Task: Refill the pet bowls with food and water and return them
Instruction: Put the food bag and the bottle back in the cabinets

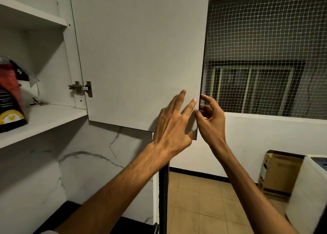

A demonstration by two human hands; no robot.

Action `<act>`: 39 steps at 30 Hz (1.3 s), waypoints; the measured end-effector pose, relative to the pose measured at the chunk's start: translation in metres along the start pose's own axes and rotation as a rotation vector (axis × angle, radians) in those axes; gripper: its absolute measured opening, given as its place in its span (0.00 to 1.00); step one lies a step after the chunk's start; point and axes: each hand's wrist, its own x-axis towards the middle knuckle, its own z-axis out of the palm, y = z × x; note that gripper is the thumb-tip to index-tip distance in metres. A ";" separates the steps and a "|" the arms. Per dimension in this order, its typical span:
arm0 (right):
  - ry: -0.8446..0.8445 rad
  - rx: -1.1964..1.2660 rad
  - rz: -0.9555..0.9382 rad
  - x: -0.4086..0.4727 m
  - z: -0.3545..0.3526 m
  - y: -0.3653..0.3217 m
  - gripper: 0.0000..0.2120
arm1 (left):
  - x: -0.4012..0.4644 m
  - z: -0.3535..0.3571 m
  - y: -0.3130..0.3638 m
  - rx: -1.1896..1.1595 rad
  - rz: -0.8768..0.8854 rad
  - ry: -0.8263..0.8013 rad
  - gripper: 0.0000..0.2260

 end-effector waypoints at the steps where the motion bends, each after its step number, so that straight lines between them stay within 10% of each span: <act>1: -0.006 0.007 -0.012 -0.005 -0.002 -0.005 0.24 | -0.005 -0.003 0.001 -0.014 -0.010 0.013 0.44; 39: -0.349 0.371 -0.161 -0.124 0.040 -0.122 0.25 | -0.196 -0.106 -0.018 -0.730 -0.434 0.271 0.24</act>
